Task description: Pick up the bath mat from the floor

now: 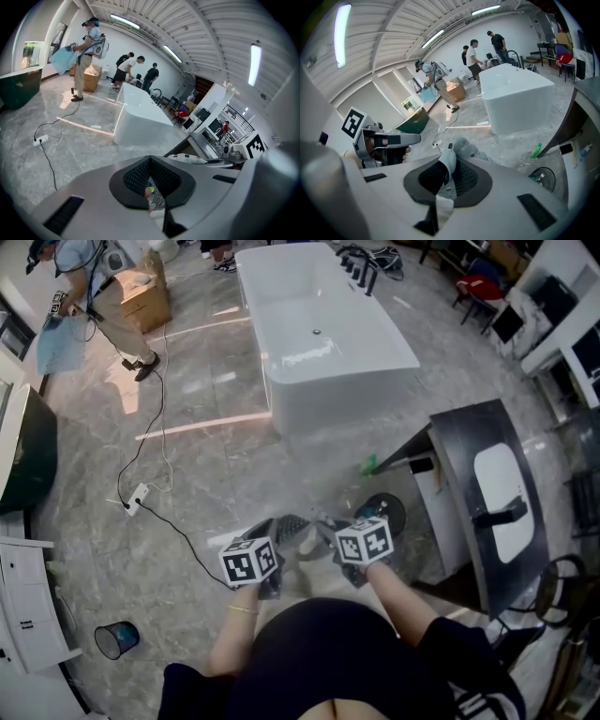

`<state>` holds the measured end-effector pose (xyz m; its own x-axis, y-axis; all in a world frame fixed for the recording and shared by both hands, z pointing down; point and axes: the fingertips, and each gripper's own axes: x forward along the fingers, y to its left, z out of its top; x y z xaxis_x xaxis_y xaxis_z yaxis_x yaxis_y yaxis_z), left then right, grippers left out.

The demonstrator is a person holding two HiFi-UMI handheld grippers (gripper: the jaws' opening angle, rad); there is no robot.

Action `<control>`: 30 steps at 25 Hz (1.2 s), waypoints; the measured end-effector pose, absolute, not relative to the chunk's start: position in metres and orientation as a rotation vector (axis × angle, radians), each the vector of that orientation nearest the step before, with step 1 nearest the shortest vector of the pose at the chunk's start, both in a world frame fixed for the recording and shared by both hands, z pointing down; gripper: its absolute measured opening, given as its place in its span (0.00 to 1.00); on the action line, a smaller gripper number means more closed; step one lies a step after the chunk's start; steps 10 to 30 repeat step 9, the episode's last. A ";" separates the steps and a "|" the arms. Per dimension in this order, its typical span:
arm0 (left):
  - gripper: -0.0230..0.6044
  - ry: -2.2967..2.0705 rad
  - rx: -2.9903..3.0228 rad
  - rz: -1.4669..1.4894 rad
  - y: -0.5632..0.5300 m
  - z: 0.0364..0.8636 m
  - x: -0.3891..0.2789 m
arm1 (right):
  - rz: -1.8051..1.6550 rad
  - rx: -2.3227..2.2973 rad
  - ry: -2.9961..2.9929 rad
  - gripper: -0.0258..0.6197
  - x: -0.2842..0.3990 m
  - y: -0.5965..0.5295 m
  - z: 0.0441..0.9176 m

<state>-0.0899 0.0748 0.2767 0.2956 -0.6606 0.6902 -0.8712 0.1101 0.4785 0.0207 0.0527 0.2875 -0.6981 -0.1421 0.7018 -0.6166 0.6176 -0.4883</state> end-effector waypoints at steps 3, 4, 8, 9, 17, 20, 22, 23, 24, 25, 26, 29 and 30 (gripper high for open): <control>0.04 -1.426 1.616 0.281 0.075 0.277 -0.090 | 0.988 0.583 -2.214 0.09 0.019 0.054 0.288; 0.04 -1.426 1.616 0.280 0.074 0.277 -0.091 | 0.987 0.580 -2.214 0.09 0.018 0.055 0.288; 0.04 -1.427 1.611 0.280 0.076 0.277 -0.091 | 0.984 0.572 -2.214 0.09 0.017 0.058 0.287; 0.04 -1.428 1.610 0.281 0.076 0.277 -0.092 | 0.984 0.571 -2.213 0.09 0.018 0.058 0.287; 0.04 -1.428 1.610 0.281 0.076 0.277 -0.092 | 0.984 0.571 -2.213 0.09 0.018 0.058 0.287; 0.04 -1.428 1.610 0.281 0.076 0.277 -0.092 | 0.984 0.571 -2.213 0.09 0.018 0.058 0.287; 0.04 -1.428 1.610 0.281 0.076 0.277 -0.092 | 0.984 0.571 -2.213 0.09 0.018 0.058 0.287; 0.04 -1.428 1.610 0.281 0.076 0.277 -0.092 | 0.984 0.571 -2.213 0.09 0.018 0.058 0.287; 0.04 -1.428 1.610 0.281 0.076 0.277 -0.092 | 0.984 0.571 -2.213 0.09 0.018 0.058 0.287; 0.04 -1.428 1.610 0.281 0.076 0.277 -0.092 | 0.984 0.571 -2.213 0.09 0.018 0.058 0.287; 0.04 -1.428 1.610 0.281 0.076 0.277 -0.092 | 0.984 0.571 -2.213 0.09 0.018 0.058 0.287; 0.04 -1.428 1.610 0.281 0.076 0.277 -0.092 | 0.984 0.571 -2.213 0.09 0.018 0.058 0.287; 0.04 -1.428 1.610 0.281 0.076 0.277 -0.092 | 0.984 0.571 -2.213 0.09 0.018 0.058 0.287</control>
